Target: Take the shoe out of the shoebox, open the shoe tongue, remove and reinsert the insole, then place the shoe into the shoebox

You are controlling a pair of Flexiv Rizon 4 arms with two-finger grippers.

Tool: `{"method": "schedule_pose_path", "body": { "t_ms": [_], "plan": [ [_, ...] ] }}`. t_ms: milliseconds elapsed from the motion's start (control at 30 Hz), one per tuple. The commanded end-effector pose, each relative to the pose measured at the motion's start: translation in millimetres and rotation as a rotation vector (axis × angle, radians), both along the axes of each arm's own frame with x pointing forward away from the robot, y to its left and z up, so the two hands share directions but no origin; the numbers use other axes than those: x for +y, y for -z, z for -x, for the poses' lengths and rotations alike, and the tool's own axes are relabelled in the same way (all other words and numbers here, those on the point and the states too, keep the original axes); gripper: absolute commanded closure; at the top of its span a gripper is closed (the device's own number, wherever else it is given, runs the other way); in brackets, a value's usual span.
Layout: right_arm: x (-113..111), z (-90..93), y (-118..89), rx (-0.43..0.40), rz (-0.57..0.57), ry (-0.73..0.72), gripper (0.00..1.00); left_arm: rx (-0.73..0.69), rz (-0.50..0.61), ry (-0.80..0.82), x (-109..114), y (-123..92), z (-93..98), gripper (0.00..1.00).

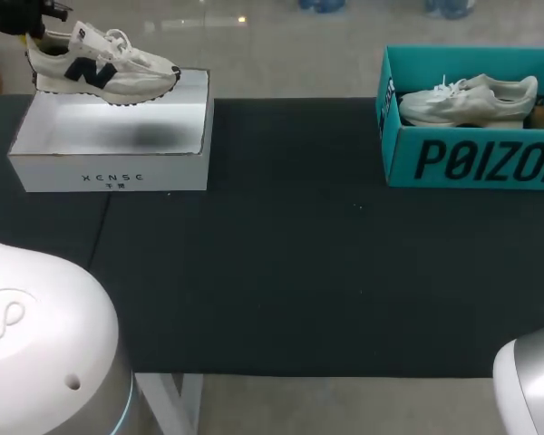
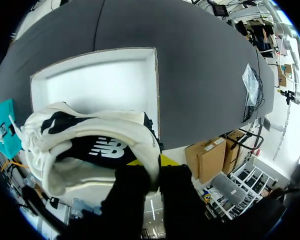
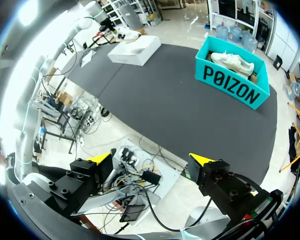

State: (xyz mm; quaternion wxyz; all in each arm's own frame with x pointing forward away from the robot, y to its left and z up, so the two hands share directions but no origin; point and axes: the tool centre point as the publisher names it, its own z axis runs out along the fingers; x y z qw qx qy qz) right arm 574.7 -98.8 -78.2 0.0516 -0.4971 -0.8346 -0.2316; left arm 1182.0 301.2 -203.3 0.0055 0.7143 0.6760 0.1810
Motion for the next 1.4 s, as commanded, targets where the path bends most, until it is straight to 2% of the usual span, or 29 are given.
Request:
{"method": "schedule_pose_path", "body": {
  "t_ms": [33,233,367,600,767,900,1033,1400],
  "plan": [
    [0.4,-2.1,-2.0,0.006,0.003,-0.001,0.00,0.035,0.006,-0.015,-2.2,8.7,-22.3,1.00],
    [0.4,-2.1,-2.0,0.006,0.003,-0.001,0.00,0.039,0.017,-0.010,-7.9,10.7,-22.7,1.00],
    [0.4,-2.1,-2.0,0.006,0.003,-0.001,0.00,0.043,0.019,-0.003,-8.4,5.8,-7.2,1.00],
    [0.4,-2.1,-2.0,0.006,0.003,-0.001,0.00,0.035,0.009,0.017,-4.1,1.2,49.7,1.00],
    [0.4,-2.1,-2.0,0.006,0.003,-0.001,0.00,0.033,0.009,0.012,-0.4,7.3,95.5,1.00],
    [0.4,-2.1,-2.0,0.006,0.003,-0.001,0.00,0.038,0.015,0.000,4.3,15.0,120.1,1.00],
    [0.4,-2.1,-2.0,0.006,0.003,-0.001,0.00,0.036,0.026,-0.005,7.8,26.9,130.4,1.00],
    [0.4,-2.1,-2.0,0.006,0.003,-0.001,0.00,0.025,0.031,-0.063,5.4,37.5,125.7,1.00]
  ]
}}
